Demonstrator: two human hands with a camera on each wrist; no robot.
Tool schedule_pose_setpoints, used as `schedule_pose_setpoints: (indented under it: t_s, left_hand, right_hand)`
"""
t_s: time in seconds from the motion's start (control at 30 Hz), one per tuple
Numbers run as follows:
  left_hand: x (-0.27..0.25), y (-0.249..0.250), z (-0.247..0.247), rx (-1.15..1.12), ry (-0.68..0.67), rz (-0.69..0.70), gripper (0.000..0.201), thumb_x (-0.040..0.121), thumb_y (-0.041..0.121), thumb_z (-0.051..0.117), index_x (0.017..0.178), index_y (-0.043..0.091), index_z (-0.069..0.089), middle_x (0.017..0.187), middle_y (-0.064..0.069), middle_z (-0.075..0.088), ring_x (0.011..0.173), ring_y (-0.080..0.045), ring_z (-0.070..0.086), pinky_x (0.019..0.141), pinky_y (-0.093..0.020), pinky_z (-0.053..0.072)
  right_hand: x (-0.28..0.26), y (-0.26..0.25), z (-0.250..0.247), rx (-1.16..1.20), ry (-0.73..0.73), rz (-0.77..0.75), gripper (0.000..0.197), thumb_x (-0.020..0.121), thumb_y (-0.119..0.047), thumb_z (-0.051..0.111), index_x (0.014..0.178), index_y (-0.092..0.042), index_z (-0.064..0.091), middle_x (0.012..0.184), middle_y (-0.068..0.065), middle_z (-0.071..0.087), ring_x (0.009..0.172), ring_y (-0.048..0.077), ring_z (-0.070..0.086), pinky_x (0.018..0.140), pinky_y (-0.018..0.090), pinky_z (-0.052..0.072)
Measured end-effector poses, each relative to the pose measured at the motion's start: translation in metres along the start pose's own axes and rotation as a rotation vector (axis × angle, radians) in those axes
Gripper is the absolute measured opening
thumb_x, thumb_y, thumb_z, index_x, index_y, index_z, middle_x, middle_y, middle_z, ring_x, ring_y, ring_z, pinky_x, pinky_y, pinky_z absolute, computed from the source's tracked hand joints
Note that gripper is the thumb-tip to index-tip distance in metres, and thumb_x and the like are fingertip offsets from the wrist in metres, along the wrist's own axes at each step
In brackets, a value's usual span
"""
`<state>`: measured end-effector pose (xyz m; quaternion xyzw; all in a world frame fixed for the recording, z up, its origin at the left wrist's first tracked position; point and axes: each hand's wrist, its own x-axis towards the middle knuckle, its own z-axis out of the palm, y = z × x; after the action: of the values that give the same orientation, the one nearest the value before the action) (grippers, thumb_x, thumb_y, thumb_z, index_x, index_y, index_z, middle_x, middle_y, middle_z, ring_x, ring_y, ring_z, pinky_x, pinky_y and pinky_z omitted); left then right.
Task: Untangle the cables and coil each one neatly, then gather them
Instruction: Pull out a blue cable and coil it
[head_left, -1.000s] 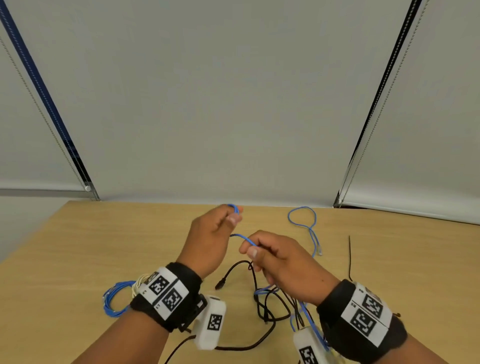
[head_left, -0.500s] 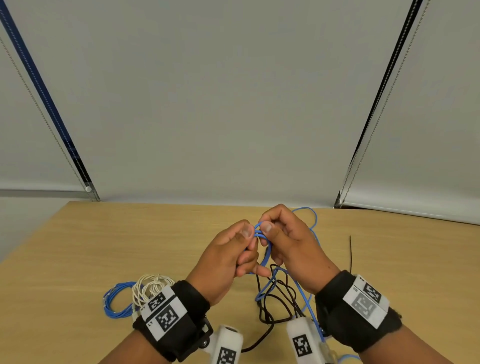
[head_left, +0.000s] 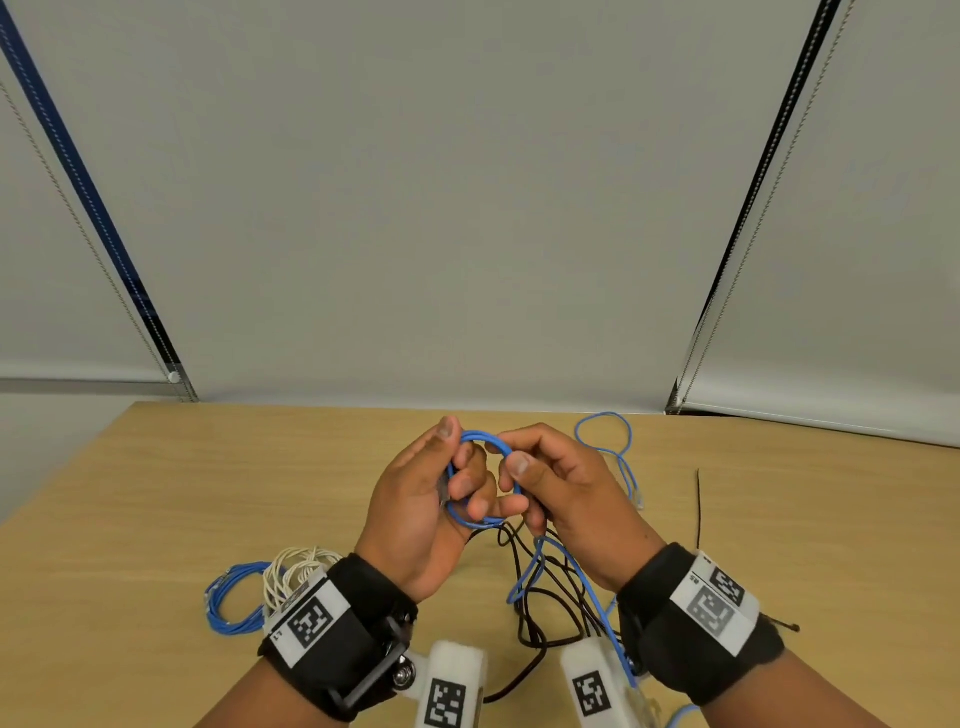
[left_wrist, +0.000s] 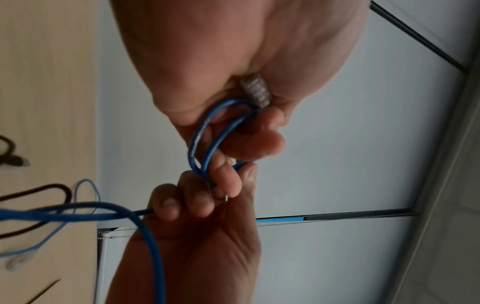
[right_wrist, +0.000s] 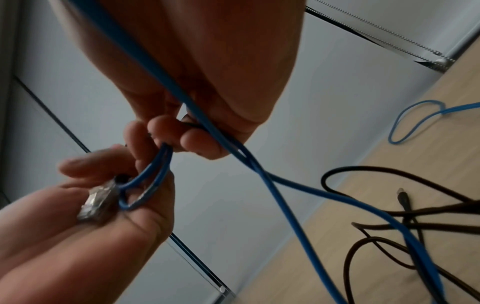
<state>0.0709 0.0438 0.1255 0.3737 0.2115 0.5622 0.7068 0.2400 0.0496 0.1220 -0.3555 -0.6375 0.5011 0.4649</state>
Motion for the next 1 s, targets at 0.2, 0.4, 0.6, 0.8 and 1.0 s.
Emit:
schedule_pose_setpoints:
  t_s: [0.2, 0.4, 0.6, 0.8, 1.0]
  left_hand:
    - [0.009, 0.018, -0.003, -0.097, 0.063, 0.144, 0.039, 0.101, 0.038, 0.047, 0.077, 0.009, 0.059, 0.103, -0.023, 0.075, 0.11, -0.044, 0.069, 0.09, -0.053, 0.059]
    - [0.021, 0.025, -0.013, 0.232, 0.21, 0.354, 0.018, 0.1, 0.025, 0.051, 0.09, 0.01, 0.053, 0.127, -0.016, 0.071, 0.123, -0.029, 0.065, 0.102, -0.049, 0.051]
    - [0.02, -0.005, -0.034, 1.329, 0.119, 0.491, 0.008, 0.102, 0.022, 0.055, 0.1, 0.019, 0.062, 0.126, 0.01, 0.069, 0.114, 0.002, 0.062, 0.092, -0.017, 0.048]
    - [0.011, -0.01, -0.033, 1.177, 0.032, 0.227, 0.031, 0.096, 0.042, 0.046, 0.079, 0.024, 0.064, 0.07, 0.003, 0.067, 0.07, -0.014, 0.062, 0.072, -0.039, 0.049]
    - [0.006, -0.002, -0.022, 0.735, -0.149, 0.058, 0.042, 0.101, 0.035, 0.046, 0.089, -0.004, 0.054, 0.058, 0.007, 0.055, 0.055, -0.015, 0.053, 0.084, -0.039, 0.058]
  right_hand:
    - [-0.008, 0.018, -0.001, -0.046, -0.059, 0.135, 0.025, 0.097, -0.01, 0.059, 0.117, -0.025, 0.063, 0.082, 0.001, 0.069, 0.06, 0.016, 0.058, 0.06, 0.029, 0.05]
    - [-0.022, 0.03, 0.013, -0.33, -0.266, 0.293, 0.036, 0.093, -0.009, 0.052, 0.122, -0.031, 0.051, 0.079, -0.002, 0.069, 0.074, 0.013, 0.07, 0.086, 0.036, 0.057]
    - [-0.018, 0.012, 0.01, -0.55, -0.23, 0.183, 0.014, 0.1, -0.026, 0.049, 0.098, -0.029, 0.063, 0.079, -0.003, 0.069, 0.069, 0.005, 0.068, 0.07, 0.023, 0.056]
    - [-0.003, -0.014, -0.012, -0.795, -0.015, -0.099, 0.016, 0.098, -0.031, 0.059, 0.084, -0.03, 0.066, 0.081, -0.009, 0.064, 0.079, 0.008, 0.06, 0.074, 0.031, 0.05]
    - [0.002, -0.019, -0.018, -0.545, 0.033, -0.138, 0.003, 0.096, -0.028, 0.064, 0.094, -0.029, 0.066, 0.087, -0.01, 0.065, 0.078, 0.009, 0.061, 0.069, 0.029, 0.054]
